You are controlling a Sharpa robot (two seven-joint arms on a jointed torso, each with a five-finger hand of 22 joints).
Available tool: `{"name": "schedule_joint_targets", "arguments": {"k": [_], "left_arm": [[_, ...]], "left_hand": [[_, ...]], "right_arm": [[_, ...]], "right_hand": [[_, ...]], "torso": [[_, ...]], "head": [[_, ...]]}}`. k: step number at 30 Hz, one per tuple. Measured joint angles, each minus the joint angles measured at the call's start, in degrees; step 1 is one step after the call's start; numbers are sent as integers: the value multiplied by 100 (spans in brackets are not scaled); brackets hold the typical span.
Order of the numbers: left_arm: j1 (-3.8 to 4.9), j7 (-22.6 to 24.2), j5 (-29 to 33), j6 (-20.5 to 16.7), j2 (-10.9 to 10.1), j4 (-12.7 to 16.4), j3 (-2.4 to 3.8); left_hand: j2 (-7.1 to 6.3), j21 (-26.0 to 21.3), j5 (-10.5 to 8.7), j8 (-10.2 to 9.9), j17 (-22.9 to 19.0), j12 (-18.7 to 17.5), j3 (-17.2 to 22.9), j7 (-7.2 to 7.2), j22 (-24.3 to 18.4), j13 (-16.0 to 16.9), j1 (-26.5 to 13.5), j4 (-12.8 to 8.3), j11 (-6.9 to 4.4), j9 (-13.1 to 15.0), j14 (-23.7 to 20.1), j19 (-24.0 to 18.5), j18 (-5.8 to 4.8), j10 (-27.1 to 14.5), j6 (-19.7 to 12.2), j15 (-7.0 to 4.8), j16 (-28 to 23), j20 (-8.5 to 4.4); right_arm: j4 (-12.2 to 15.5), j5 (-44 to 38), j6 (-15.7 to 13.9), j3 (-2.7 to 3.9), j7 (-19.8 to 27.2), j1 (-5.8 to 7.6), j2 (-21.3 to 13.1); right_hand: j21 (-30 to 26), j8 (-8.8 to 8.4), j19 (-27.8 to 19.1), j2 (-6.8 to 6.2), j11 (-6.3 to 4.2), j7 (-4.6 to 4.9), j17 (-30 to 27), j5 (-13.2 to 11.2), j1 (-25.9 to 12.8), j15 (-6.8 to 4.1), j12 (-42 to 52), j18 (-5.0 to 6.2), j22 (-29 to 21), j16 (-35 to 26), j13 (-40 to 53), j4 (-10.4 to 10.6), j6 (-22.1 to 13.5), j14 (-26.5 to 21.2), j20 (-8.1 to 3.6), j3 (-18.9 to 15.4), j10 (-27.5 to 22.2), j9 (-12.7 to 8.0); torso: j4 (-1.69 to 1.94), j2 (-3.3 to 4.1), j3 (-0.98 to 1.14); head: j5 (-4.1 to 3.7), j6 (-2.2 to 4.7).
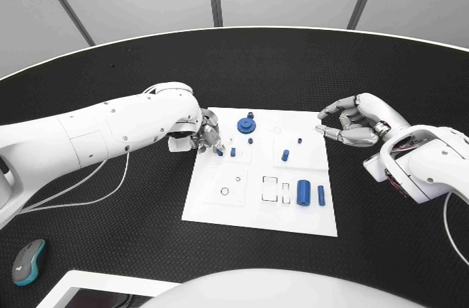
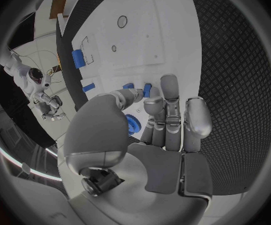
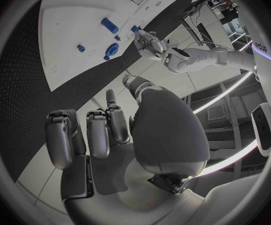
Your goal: Assemble the parts on the task board
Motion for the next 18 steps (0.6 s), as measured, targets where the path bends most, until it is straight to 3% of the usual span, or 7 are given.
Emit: {"name": "schedule_joint_targets", "arguments": {"k": [18], "left_arm": [[-17, -139, 0, 200, 141, -130, -1]], "left_hand": [[14, 0, 21, 27, 0, 0, 0, -2, 10, 9, -16, 0, 20, 5, 0, 20, 0, 19, 23, 0, 0, -20]], "right_arm": [[23, 0, 10, 0, -2, 0, -22]], "right_hand": [[0, 0, 0, 0, 0, 0, -1, 0, 0, 0, 0, 0, 0, 0, -1, 0, 0, 0, 0, 0, 0, 0]], "torso": [[-5, -1, 5]], "head": [[-25, -40]]}}
